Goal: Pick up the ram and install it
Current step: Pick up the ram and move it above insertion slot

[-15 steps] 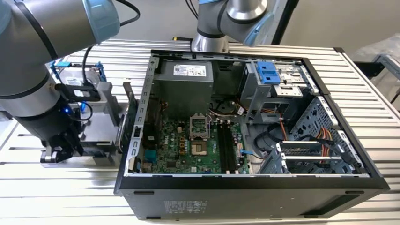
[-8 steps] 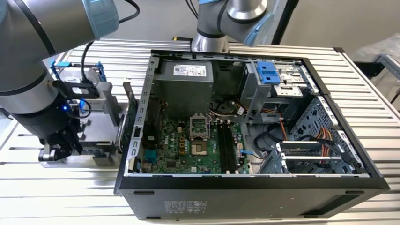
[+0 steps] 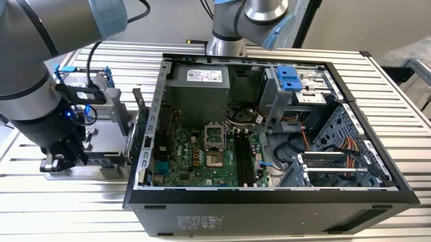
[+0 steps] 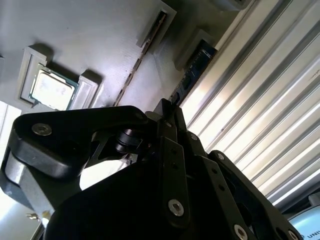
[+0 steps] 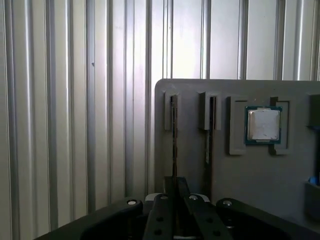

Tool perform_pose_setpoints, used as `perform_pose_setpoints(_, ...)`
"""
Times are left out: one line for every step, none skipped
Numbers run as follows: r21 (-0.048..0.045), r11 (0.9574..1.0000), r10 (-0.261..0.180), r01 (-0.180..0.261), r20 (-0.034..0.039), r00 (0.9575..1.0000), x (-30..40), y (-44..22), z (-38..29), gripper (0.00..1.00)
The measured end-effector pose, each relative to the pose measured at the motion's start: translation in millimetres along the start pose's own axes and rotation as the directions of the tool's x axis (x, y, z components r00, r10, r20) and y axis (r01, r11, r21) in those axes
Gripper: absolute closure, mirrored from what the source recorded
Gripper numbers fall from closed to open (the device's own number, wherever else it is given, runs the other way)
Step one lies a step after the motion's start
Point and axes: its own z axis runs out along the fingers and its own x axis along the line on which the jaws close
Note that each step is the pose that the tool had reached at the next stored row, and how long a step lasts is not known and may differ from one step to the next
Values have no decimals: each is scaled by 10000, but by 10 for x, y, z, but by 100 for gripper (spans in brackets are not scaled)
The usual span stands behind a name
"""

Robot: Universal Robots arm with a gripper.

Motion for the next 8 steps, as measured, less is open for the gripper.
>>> perform_pose_setpoints(-2, 10000, 0, 0, -1, 10000, 0, 0, -10, 100)
perform_pose_setpoints(-1, 10000, 0, 0, -1, 10000, -1, 0, -18, 100)
perform_pose_setpoints(-1, 10000, 0, 0, -1, 10000, -1, 0, -27, 100)
perform_pose_setpoints(-1, 10000, 0, 0, -1, 10000, -1, 0, -35, 100)
perform_pose_setpoints(-1, 10000, 0, 0, -1, 10000, -1, 1, -45, 100)
perform_pose_setpoints(-1, 10000, 0, 0, -1, 10000, -2, 0, -52, 100)
perform_pose_setpoints(0, 10000, 0, 0, -1, 10000, -2, 1, -62, 100)
perform_pose_setpoints(-1, 10000, 0, 0, -2, 10000, -2, 1, -72, 100)
